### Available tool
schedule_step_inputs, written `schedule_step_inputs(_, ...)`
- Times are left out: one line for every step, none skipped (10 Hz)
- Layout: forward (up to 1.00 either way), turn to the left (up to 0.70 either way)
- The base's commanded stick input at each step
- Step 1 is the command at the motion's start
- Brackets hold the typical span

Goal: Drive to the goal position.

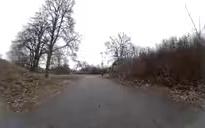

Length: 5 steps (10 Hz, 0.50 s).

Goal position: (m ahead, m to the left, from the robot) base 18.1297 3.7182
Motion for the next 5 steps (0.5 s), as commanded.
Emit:
schedule_step_inputs(1.00, 0.00)
schedule_step_inputs(1.00, 0.00)
schedule_step_inputs(1.00, 0.00)
schedule_step_inputs(1.00, 0.00)
schedule_step_inputs(1.00, 0.00)
